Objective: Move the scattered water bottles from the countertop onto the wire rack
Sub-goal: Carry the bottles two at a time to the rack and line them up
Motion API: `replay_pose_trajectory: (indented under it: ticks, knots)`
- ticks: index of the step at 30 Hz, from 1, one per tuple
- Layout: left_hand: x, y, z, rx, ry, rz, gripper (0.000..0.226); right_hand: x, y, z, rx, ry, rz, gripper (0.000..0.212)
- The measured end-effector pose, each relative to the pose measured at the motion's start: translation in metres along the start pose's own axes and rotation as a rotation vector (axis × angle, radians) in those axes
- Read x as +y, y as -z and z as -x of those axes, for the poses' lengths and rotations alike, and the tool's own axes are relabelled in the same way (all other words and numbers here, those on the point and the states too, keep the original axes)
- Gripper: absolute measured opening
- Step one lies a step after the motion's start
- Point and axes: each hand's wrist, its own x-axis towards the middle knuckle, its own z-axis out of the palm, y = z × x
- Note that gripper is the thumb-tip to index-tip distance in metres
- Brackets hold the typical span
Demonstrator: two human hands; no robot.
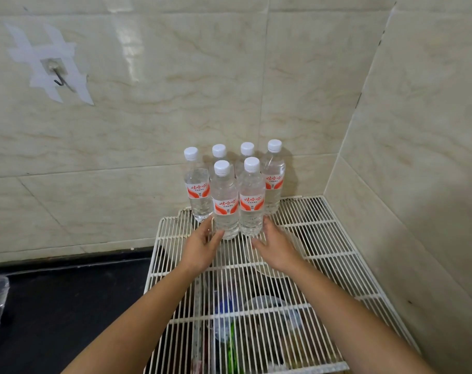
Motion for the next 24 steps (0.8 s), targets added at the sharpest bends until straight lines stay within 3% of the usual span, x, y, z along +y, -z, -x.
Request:
replay_pose_trajectory:
  ticks: [2, 5, 9, 15, 18, 24]
  knots:
    - [-0.004, 0.007, 0.011, 0.034, -0.036, -0.151, 0.064, 0.003, -0.004, 0.009, 0.014, 0.012, 0.13, 0.076]
    - [-0.02, 0.023, 0.036, 0.082, -0.088, -0.558, 0.064, 0.006, -0.011, 0.026, 0.145, 0.041, 0.322, 0.078]
    - [-0.047, 0.046, 0.084, 0.208, -0.036, -0.806, 0.064, 0.003, -0.031, 0.045, 0.287, 0.249, 0.458, 0.074]
    - [-0.081, 0.079, 0.176, 0.354, 0.252, -0.788, 0.065, -0.036, -0.08, 0.057, 0.152, 0.543, 0.489, 0.07]
    - [-0.095, 0.106, 0.22, 0.416, 0.329, -0.833, 0.071, -0.067, -0.113, 0.065, 0.092, 0.59, 0.484, 0.071]
    - [-0.137, 0.191, 0.316, 0.592, 0.448, -0.836, 0.062, -0.147, -0.188, 0.117, 0.007, 0.671, 0.478, 0.067]
